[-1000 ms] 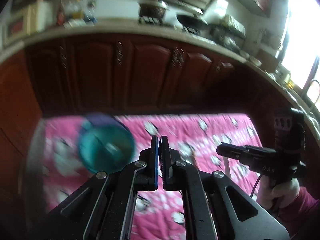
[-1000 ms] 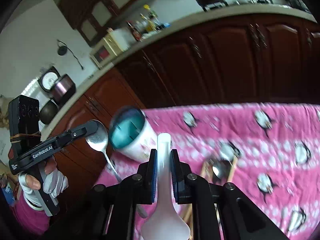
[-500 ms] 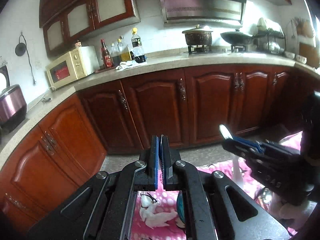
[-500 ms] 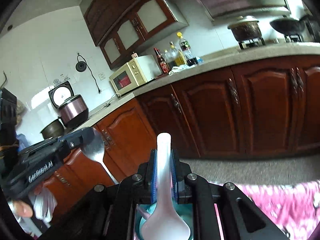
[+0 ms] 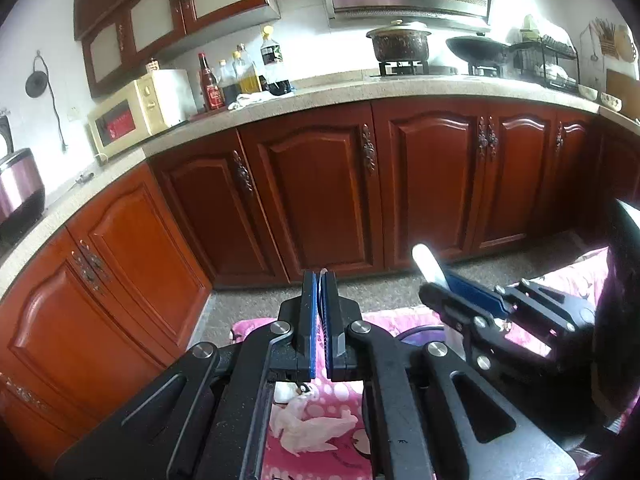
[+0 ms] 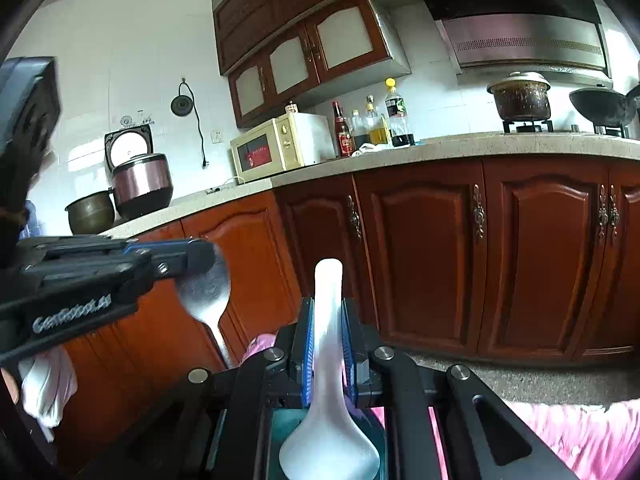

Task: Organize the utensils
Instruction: 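Carry the white paddle to the floral holder and drop it in with the right gripper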

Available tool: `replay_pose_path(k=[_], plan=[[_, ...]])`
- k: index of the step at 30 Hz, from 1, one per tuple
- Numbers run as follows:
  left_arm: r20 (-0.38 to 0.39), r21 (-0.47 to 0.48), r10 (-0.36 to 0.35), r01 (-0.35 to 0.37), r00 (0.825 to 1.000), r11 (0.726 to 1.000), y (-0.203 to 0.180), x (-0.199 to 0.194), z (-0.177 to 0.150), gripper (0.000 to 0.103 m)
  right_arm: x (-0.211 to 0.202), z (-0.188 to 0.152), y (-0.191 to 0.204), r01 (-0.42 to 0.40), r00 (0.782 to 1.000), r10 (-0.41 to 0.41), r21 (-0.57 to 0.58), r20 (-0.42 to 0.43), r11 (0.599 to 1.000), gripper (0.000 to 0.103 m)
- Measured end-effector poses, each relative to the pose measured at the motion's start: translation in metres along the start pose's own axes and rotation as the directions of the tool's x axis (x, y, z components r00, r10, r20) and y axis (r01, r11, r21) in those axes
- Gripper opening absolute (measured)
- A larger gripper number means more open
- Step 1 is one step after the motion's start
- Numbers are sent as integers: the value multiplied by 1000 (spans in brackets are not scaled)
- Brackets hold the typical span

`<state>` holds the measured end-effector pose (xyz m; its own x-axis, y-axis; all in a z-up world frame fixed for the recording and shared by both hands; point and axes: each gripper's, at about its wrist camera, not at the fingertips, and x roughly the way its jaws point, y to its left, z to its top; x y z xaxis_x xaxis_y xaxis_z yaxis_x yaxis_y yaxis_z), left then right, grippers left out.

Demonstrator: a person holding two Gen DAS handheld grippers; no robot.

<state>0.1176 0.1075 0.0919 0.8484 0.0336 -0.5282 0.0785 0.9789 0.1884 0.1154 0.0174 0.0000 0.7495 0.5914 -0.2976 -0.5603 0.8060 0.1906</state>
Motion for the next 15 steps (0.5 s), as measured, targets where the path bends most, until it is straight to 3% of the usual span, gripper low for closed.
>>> replay_pose_path(k=[5,8,10,15], plan=[[-21,-6,-6,6,1000,1000,-4,-1,-6,1,-21,-9,-4,-26,998,26,-5,-62,1000,12],[-22,-5,3,-3,1000,1000,-8,-3,-8,1,-32,-3,-7,-37,997,36,-11,-61,999,21],[-26,1,15,-15,1000,1000,-9,-4,-9,1,-25,2,-10,-32,994,31,-8,-109,999,7],[-44,-28,-13,12,999,1000,-4,-10,-12,1,-51,12,-20,-65,995,71,88,-65,994,7]])
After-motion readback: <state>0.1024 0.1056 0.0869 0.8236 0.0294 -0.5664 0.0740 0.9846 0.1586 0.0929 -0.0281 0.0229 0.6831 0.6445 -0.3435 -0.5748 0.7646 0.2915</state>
